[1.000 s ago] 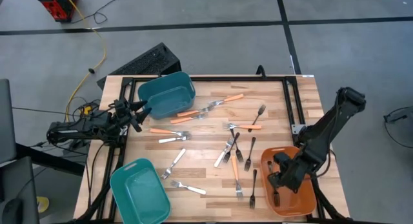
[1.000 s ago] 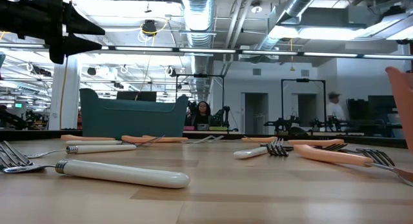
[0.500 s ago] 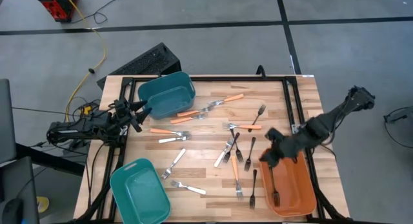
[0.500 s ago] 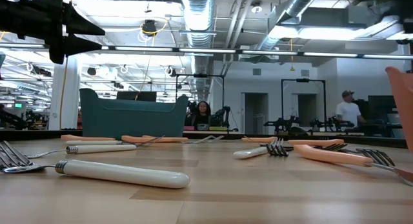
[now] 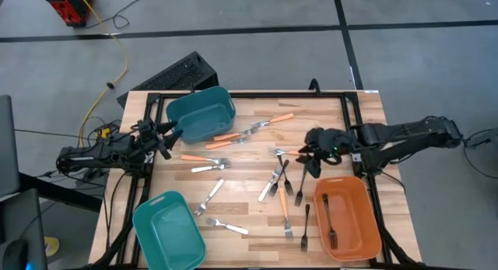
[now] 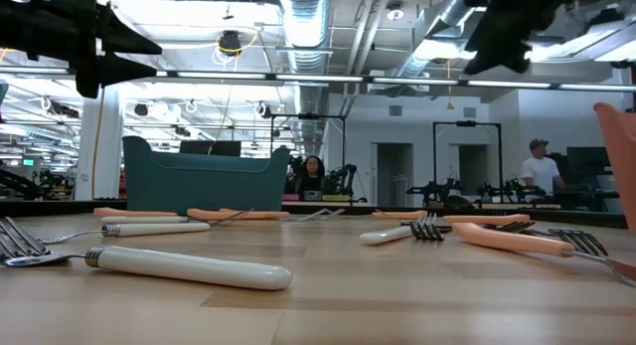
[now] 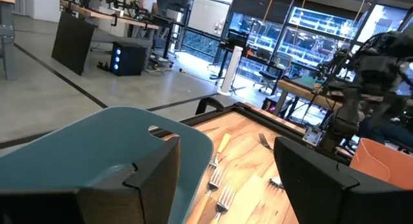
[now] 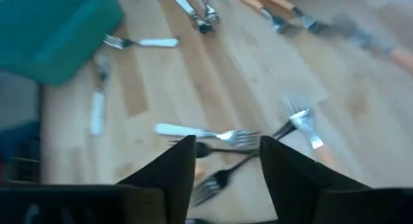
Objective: Sort silverware by color (type)
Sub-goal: Put the orange fork into the blue bin
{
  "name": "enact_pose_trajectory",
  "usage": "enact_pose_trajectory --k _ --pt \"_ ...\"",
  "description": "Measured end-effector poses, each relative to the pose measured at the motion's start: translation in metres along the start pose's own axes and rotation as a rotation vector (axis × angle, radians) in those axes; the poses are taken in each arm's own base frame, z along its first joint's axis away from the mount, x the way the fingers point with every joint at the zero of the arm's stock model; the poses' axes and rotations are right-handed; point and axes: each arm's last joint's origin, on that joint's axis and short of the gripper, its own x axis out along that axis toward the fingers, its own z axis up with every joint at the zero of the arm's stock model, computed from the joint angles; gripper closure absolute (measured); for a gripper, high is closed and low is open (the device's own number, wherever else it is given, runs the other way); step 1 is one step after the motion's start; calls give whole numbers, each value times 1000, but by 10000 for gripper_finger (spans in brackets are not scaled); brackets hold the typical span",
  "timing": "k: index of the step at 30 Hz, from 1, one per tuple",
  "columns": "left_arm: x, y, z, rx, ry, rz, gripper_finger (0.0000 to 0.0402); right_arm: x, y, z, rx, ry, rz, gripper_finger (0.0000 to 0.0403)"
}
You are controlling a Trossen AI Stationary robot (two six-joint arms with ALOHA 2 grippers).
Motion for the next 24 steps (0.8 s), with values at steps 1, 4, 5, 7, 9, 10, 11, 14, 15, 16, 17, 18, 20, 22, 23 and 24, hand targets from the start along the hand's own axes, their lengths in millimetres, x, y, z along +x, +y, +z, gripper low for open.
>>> enact_pose_trajectory --k 1,4,5,7,9,10,11,14,15,16,17,18,20,22,23,24 --pt "0 0 0 1 0 0 167 4 -3 2 -36 2 -15 181" --pt "0 0 0 1 0 -1 167 14 -12 6 -110 24 -63 153" --pt "0 0 0 2 1 -2 167 19 -15 7 -117 34 -77 146" --pt "0 0 0 1 1 -2 167 28 -21 9 -145 61 -100 136" --pt "0 0 0 1 1 -2 167 37 -27 10 -188 98 -122 133" --pt "0 0 0 1 1 -2 167 42 -30 11 -208 114 -135 132" --pt "0 0 0 1 1 -2 167 46 -34 11 -220 131 -147 132" --pt "0 0 0 1 2 -2 167 61 -46 11 -232 191 -167 132" --pt "0 0 0 1 2 -2 167 66 -50 11 -228 214 -162 132" --pt "0 0 0 1 2 -2 167 71 -54 11 -219 236 -156 132" --pt "0 0 0 1 2 -3 167 75 -58 10 -209 258 -154 132" --pt "0 0 0 1 2 -3 167 80 -62 10 -207 278 -152 132" --pt "0 0 0 1 2 -3 167 89 -68 8 -214 319 -146 132" --pt "0 0 0 2 3 -3 167 97 -72 5 -230 360 -134 132" --pt "0 0 0 4 3 -3 167 101 -74 4 -236 377 -132 132" --pt "0 0 0 4 3 -3 167 105 -75 2 -244 393 -132 132"
